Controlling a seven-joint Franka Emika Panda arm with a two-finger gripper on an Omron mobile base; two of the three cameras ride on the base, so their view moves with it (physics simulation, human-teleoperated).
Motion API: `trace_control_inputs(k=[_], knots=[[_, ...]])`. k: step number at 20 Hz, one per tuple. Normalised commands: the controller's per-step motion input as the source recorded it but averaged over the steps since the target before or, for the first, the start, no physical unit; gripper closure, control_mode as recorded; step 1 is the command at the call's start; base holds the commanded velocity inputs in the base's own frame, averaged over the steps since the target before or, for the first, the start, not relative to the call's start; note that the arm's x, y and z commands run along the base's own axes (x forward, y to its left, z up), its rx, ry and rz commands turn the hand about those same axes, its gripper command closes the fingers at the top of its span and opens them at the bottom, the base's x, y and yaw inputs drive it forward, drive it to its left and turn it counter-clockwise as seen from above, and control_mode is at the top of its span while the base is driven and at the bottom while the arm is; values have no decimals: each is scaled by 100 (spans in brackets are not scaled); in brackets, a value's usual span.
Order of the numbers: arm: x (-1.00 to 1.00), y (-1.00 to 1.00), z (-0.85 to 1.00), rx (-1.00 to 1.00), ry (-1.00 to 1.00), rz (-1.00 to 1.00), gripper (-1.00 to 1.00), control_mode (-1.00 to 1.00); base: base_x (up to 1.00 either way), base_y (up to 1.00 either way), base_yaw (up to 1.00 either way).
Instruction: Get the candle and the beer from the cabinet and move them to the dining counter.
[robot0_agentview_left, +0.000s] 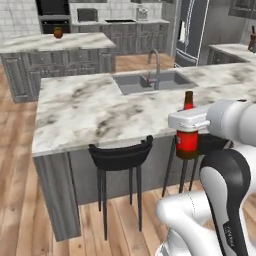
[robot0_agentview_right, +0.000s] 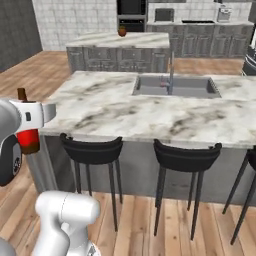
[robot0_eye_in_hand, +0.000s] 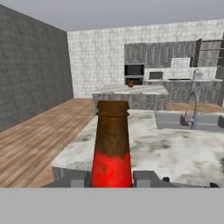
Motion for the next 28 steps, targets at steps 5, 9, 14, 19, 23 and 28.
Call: trace_control_inputs(k=[5,9,14,19,23,28], knots=[[0,0,0,0,0,0,100,100,43,-58,7],[0,0,0,0,0,0,100,100,39,-48,0],[0,0,0,0,0,0,100,100,60,-45,0],[0,0,0,0,0,0,100,100,69,-25,0],[0,0,0,0,0,0,100,100,69,-12,0],[0,0,0,0,0,0,100,100,62,-7,1]])
